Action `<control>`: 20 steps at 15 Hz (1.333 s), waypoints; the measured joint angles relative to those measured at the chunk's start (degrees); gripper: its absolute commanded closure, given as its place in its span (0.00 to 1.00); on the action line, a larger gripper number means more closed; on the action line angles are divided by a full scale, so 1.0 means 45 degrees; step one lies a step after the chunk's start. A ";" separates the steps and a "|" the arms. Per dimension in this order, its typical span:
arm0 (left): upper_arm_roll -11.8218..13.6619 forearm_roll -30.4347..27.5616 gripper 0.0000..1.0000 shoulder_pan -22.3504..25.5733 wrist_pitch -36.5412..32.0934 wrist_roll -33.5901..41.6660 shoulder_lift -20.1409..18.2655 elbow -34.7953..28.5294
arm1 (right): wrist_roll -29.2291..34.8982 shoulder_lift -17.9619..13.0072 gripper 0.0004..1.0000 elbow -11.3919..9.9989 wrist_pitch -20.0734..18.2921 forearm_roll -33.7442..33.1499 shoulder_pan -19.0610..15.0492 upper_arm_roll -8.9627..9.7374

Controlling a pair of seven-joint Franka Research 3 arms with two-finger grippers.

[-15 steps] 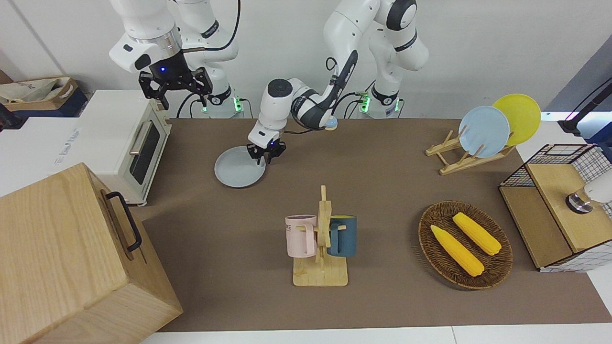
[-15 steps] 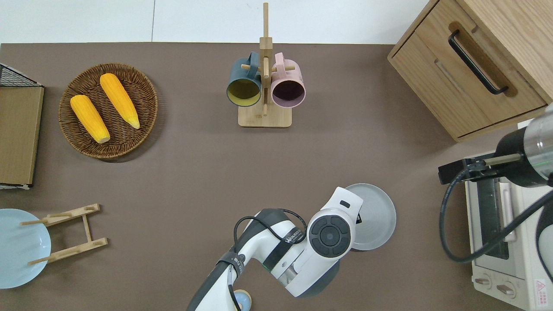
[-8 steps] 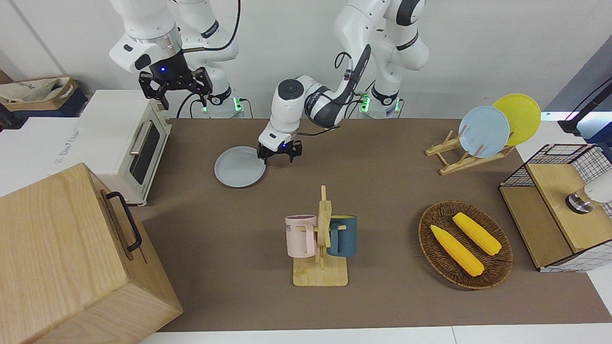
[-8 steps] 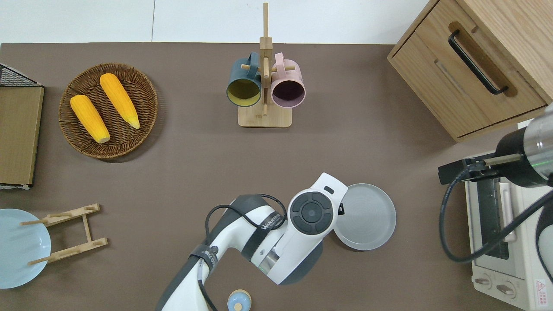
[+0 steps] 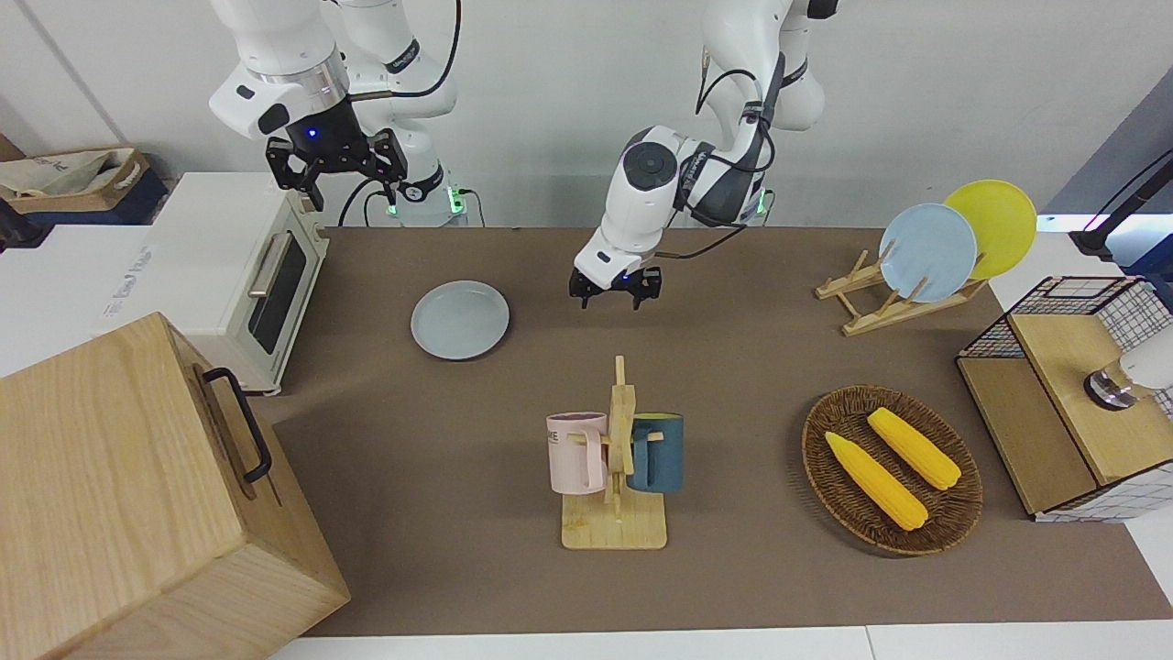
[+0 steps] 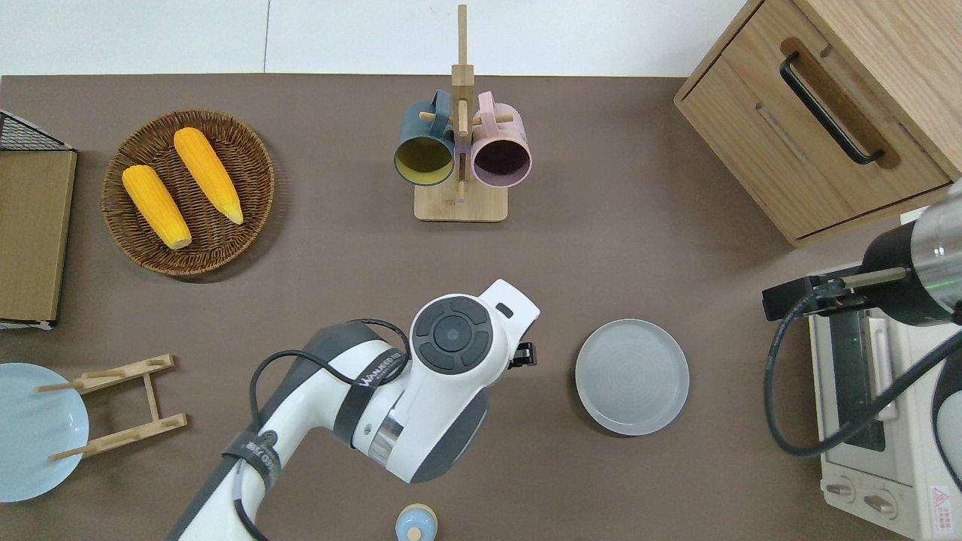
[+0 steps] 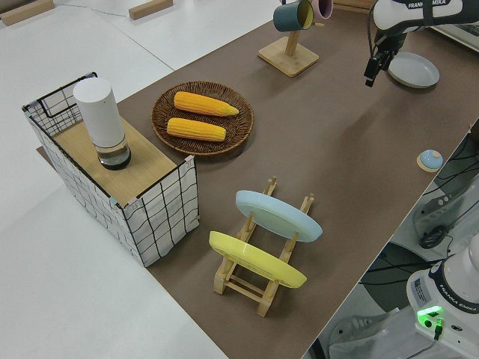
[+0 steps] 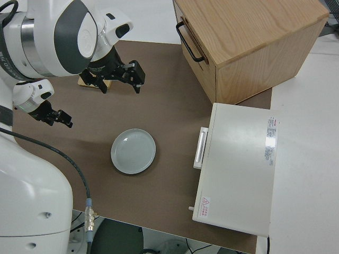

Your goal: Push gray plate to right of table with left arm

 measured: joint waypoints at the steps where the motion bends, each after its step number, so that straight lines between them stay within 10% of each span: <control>1: 0.0004 0.0000 0.01 0.0510 -0.0450 0.0630 -0.0290 -0.0003 | 0.0000 0.0000 0.02 0.0000 0.0000 0.0000 0.0000 0.0000; 9: 0.0097 0.0277 0.00 0.4841 -0.3632 0.6168 -0.2139 0.0350 | 0.0000 0.0000 0.02 0.0000 0.0000 0.0000 0.0000 0.0000; 20: 0.1125 0.1290 0.00 0.6040 -0.4953 0.8547 -0.2559 0.2762 | 0.0000 0.0000 0.02 0.0000 0.0000 0.0000 0.0000 0.0000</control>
